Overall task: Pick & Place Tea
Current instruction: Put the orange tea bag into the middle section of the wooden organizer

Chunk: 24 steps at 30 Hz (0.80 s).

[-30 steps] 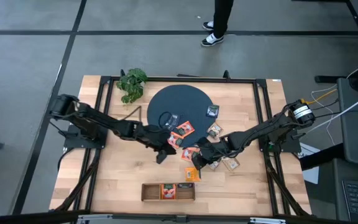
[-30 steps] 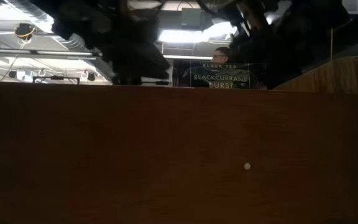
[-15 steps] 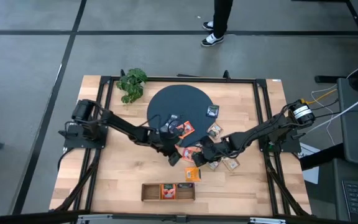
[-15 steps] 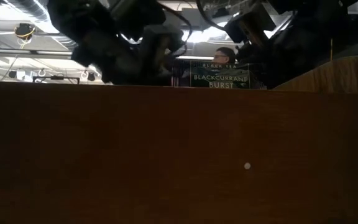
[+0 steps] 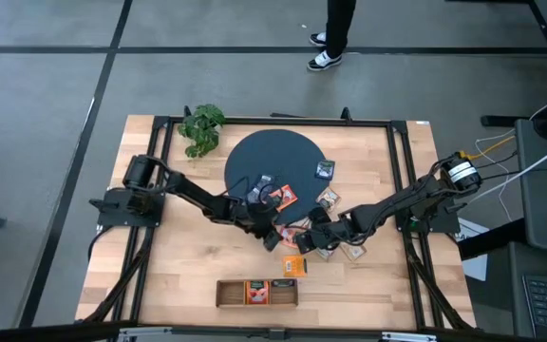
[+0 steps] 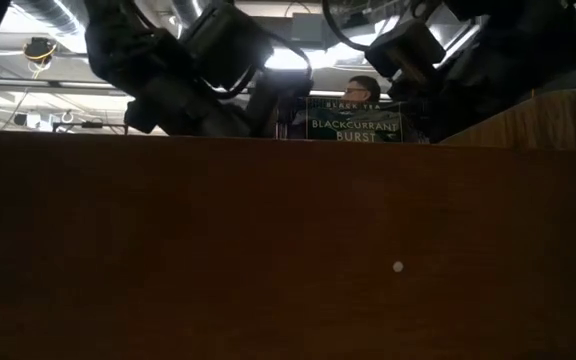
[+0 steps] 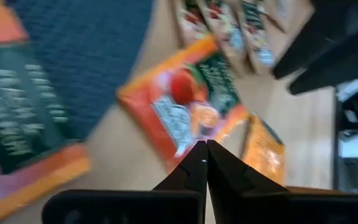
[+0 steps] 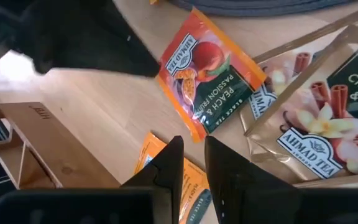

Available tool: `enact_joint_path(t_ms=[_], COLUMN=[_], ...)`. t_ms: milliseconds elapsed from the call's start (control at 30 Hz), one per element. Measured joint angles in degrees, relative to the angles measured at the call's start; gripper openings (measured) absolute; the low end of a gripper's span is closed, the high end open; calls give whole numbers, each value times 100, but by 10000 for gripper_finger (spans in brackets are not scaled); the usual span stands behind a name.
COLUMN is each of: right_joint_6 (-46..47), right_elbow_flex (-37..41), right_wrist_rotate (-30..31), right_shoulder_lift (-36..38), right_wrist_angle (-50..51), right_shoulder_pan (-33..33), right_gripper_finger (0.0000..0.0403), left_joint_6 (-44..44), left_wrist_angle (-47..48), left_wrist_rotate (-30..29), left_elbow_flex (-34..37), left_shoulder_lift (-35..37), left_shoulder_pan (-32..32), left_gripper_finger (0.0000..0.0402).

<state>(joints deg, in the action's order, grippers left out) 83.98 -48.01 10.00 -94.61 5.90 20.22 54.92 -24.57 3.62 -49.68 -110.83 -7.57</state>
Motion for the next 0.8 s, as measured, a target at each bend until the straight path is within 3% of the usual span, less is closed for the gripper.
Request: enact_joint_path(t_ms=[333, 533, 800], right_joint_6=[444, 598, 602], right_elbow_flex=[0, 0, -2], right_wrist_rotate=[110, 109, 92], right_shoulder_lift=[-2, -2, -2], right_wrist_angle=[257, 294, 393], right_shoulder_pan=[-13, 19, 25], right_gripper_finger=[69, 69, 69], left_joint_6=[-4, -39, -1041], left_wrist_angle=[235, -384, -190], left_wrist_rotate=[-278, 3, 88], left_elbow_flex=[-10, 3, 3], left_shoulder_lift=[18, -6, -5], left_shoulder_pan=[109, 113, 69], left_gripper_finger=[3, 3, 2])
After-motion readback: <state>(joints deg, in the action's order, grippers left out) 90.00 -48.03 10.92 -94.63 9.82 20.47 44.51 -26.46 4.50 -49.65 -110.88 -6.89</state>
